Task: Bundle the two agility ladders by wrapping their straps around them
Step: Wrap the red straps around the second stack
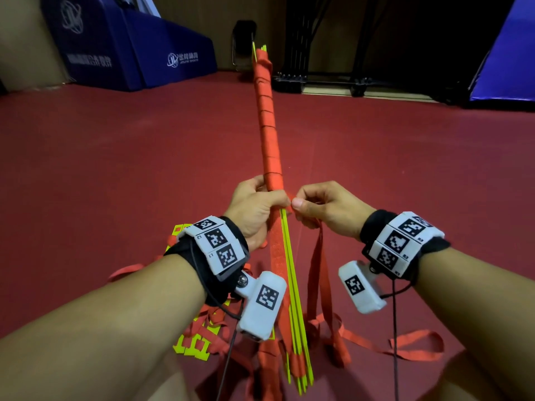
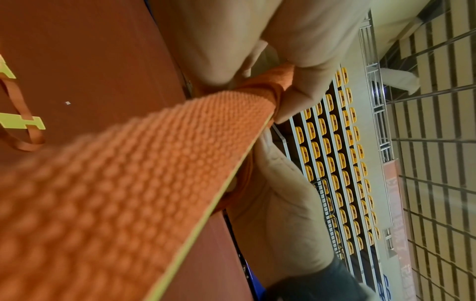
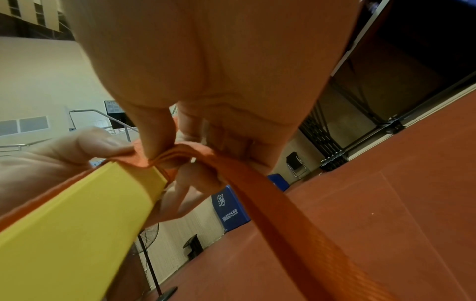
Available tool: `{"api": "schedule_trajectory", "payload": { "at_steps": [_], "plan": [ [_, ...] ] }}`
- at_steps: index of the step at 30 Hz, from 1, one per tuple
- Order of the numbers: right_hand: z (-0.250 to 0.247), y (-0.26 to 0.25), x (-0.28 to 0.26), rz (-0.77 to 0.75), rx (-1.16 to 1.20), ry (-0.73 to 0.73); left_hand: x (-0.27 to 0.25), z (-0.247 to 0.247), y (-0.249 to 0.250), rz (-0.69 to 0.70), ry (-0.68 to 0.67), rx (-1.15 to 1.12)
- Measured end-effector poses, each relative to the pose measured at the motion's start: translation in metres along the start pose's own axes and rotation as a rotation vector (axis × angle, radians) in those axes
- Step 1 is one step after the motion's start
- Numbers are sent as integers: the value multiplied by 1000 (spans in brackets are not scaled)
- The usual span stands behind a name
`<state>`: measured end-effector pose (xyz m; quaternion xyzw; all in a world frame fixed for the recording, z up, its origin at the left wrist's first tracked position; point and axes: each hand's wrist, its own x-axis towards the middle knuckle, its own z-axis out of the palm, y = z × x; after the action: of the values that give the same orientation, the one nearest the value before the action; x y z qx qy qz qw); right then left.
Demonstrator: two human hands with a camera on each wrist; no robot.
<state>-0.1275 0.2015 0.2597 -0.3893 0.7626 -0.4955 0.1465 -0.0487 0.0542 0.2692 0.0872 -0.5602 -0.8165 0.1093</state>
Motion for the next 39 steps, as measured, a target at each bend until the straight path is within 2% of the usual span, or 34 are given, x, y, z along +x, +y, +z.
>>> {"api": "schedule_trajectory", "payload": {
  "at_steps": [5, 10, 15, 19, 26, 30, 35, 39],
  "plan": [
    [-1, 1, 0, 12, -50, -49, -2, 0, 2, -18, 28, -9],
    [7, 2, 1, 90, -88, -87, -4, 2, 5, -27, 28, -52],
    [12, -2, 0, 151, 30, -89, -9, 6, 9, -19, 33, -36],
    [12, -6, -1, 123, 88, -99, -10, 4, 12, -30, 40, -26],
    [16, -17, -1, 112, 270, -57, -8, 0, 18, -75, 40, -91],
    [16, -25, -5, 97, 267, -2, -10, -1, 21, -22, 17, -16],
    [10, -27, -6, 60, 231, 90, -6, -5, 14, 97, 55, 101],
    [8, -24, -8, 47, 190, 142, -7, -9, 10, 109, 42, 122]
  ]
}}
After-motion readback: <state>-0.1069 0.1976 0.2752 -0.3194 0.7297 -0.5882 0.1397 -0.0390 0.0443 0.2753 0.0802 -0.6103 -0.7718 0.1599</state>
